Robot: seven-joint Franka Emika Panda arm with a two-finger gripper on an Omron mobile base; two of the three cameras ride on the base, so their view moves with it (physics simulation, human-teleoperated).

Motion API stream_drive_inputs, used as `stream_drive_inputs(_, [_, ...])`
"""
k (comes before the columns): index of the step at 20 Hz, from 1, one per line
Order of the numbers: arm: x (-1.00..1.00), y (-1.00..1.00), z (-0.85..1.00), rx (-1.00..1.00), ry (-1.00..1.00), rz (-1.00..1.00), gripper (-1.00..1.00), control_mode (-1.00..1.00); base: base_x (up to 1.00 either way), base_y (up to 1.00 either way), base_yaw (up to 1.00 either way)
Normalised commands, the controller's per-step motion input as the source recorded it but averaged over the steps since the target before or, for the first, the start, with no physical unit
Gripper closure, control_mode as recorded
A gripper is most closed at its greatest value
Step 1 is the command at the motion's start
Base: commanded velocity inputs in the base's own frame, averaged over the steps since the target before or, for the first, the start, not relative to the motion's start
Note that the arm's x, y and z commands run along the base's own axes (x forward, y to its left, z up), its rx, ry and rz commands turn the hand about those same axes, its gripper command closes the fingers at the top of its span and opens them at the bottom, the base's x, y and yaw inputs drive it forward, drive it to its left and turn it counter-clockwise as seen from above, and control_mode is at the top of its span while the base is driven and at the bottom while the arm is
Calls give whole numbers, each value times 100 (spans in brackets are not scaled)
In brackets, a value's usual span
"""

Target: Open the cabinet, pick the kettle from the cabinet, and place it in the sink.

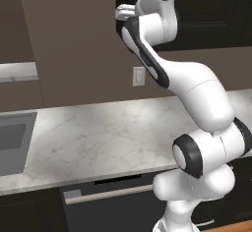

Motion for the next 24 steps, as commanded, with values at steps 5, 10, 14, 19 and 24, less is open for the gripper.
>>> stream_drive_inputs(5, [-28,23,0,14,-8,0,100,-100,0,0,0])
stream_drive_inputs(10, [-31,28,0,13,-13,1,100,-100,0,0,0])
stream_drive_inputs(14, [-36,29,0,11,-15,5,100,-100,0,0,0])
stream_drive_inputs(19, [-39,29,0,11,-17,6,100,-100,0,0,0])
stream_drive_inputs(24, [-37,32,4,10,-7,6,100,-100,0,0,0])
